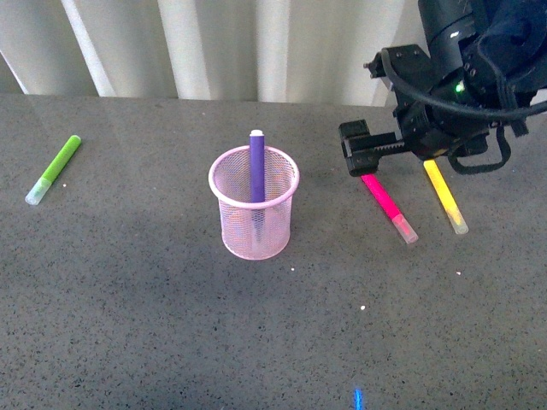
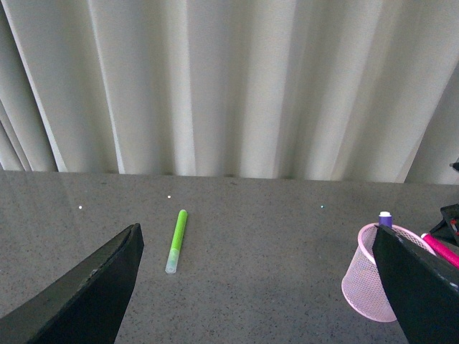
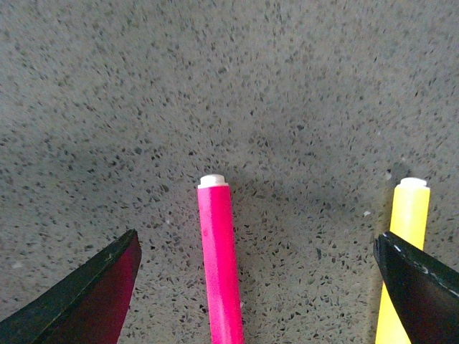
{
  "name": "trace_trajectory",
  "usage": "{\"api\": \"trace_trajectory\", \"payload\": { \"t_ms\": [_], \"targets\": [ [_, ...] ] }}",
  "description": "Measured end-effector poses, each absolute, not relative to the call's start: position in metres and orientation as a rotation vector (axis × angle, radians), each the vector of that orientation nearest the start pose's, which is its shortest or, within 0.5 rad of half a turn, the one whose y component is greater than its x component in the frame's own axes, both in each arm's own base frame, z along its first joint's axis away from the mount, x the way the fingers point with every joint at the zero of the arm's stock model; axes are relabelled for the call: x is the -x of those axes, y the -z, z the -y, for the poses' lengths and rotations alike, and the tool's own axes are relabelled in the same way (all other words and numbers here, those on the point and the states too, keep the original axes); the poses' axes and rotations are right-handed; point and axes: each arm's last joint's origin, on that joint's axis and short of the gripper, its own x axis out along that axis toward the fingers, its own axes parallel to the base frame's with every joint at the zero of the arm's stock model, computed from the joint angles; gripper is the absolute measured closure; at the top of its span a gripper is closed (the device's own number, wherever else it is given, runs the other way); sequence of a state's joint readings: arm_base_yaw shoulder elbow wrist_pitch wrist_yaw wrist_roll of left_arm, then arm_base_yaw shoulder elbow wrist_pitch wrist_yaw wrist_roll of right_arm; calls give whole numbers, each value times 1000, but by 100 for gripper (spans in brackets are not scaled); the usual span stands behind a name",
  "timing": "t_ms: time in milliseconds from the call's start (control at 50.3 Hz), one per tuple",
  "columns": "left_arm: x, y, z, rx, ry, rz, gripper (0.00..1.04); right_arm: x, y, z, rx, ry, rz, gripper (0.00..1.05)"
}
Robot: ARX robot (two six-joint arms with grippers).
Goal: Insert purple and pink pens into pink cup
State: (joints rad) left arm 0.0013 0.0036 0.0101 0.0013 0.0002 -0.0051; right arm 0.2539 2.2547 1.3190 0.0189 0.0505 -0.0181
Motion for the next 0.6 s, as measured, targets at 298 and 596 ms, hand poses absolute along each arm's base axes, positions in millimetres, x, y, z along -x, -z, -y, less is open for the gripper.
{"api": "trace_trajectory", "payload": {
  "t_ms": [298, 596],
  "targets": [
    [-97, -167, 0, 5, -1, 7, 7, -424, -40, -116, 129, -201, -962, 7],
    [-97, -167, 0, 5, -1, 8, 7, -428, -30, -121, 134, -197, -924, 7]
  ]
}}
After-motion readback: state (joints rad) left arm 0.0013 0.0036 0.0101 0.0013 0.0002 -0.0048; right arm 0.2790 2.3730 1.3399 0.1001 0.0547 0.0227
